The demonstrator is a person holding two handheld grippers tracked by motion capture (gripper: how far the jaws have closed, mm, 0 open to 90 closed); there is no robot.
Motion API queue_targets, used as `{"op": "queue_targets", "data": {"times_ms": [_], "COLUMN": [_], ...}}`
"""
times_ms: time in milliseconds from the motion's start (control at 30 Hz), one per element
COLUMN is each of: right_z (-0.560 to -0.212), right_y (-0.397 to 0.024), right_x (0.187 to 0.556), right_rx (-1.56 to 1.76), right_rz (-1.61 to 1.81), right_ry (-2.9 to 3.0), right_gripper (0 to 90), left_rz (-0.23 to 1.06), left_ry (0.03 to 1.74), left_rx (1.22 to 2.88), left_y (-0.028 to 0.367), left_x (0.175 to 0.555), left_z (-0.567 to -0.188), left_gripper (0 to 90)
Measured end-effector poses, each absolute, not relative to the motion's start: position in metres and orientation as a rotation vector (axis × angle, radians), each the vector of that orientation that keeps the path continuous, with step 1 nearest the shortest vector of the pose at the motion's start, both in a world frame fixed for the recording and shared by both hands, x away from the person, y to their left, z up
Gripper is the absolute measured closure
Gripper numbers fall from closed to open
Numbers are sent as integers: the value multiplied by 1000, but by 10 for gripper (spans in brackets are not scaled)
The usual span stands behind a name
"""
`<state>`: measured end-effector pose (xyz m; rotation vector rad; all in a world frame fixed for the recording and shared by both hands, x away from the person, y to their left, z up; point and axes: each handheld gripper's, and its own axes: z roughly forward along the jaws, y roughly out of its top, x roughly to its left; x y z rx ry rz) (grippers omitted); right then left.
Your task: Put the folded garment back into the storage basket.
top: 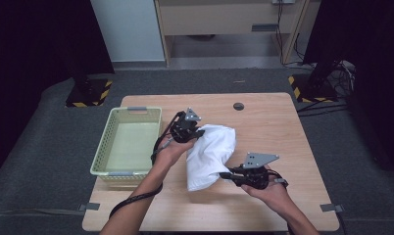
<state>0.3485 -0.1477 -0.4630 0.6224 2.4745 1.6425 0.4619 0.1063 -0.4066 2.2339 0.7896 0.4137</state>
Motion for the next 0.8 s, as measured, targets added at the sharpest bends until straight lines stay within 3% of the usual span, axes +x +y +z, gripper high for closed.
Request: {"op": "queue_targets", "data": {"times_ms": [800], "right_z": [-442], "right_y": [-109], "right_x": [365], "right_rx": [546], "right_rz": [1699], "right_ry": [2474], "right_gripper": [814], "left_rz": [445], "left_ry": [786], "left_rx": [2197], "left_y": [149], "left_x": [469], "left_z": [-376], "left_gripper": [807]}}
